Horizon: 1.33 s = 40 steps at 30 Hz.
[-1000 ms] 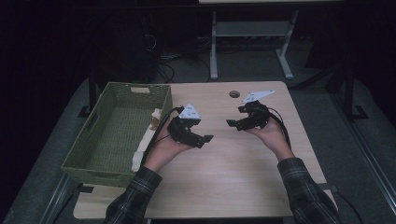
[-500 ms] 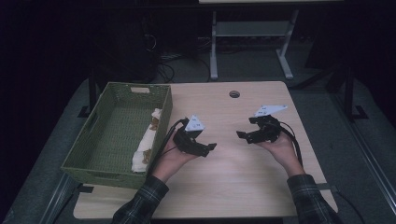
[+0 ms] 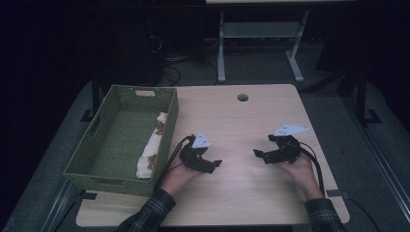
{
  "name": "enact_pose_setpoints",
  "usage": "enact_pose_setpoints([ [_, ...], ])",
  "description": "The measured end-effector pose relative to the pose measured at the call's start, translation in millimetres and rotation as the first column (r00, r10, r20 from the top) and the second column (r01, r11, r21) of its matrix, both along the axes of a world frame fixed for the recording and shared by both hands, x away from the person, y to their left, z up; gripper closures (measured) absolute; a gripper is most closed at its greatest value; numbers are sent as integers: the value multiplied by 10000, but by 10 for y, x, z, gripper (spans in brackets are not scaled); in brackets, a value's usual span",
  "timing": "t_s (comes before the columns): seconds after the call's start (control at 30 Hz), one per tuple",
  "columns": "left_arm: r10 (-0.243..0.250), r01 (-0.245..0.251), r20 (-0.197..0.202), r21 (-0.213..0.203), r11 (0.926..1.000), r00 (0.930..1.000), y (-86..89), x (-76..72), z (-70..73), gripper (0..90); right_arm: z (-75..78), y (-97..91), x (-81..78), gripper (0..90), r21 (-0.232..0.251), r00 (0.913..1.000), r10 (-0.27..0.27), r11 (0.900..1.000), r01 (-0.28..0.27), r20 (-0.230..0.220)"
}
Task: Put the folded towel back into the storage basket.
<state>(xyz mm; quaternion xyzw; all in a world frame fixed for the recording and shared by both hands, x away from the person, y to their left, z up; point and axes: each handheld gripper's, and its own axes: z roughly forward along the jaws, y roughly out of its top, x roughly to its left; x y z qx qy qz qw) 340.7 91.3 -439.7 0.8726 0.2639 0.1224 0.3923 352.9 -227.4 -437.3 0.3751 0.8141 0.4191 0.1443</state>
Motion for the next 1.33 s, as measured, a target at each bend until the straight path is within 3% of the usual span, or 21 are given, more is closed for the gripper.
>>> enact_pose_setpoints([
  [0.13, -39, 41, -152, 158, 9999, 9999, -5, -9, -92, 224, -119, -71, -126, 97, 36, 9998, -153, 9999, 153, -110],
  [0.23, -130, 135, -129, 371, 9992, 9998, -11, -25, -166, 224, -183, -97, -191, 84, -363, 9994, -309, 9989, 305, -128],
  [0.4, -82, 95, -379, 342, 9994, 9992, -4, -21, -247, 223, -288, -184, -286, 84, -483, 9975, -659, 9967, 646, -258],
  [0.57, -109, 130, -307, 685, 9976, 9995, 10, -4, -311, 214, -404, -248, -365, 77, -961, 9941, -1014, 9906, 972, -397],
  [0.77, -93, 105, -295, 389, 9992, 9995, 48, 22, -374, 179, -439, -239, -446, 70, -1454, 9922, -1242, 9819, 1211, -124],
  [0.9, -180, 187, -211, 301, 9994, 9996, 50, 20, -386, 171, -452, -270, -423, 70, -1152, 9921, -1116, 9878, 1044, -580],
  [1.33, -68, 75, -265, 248, 9997, 9996, 32, 12, -388, 170, -451, -269, -423, 70, -1156, 9918, -1130, 9877, 1056, -595],
])
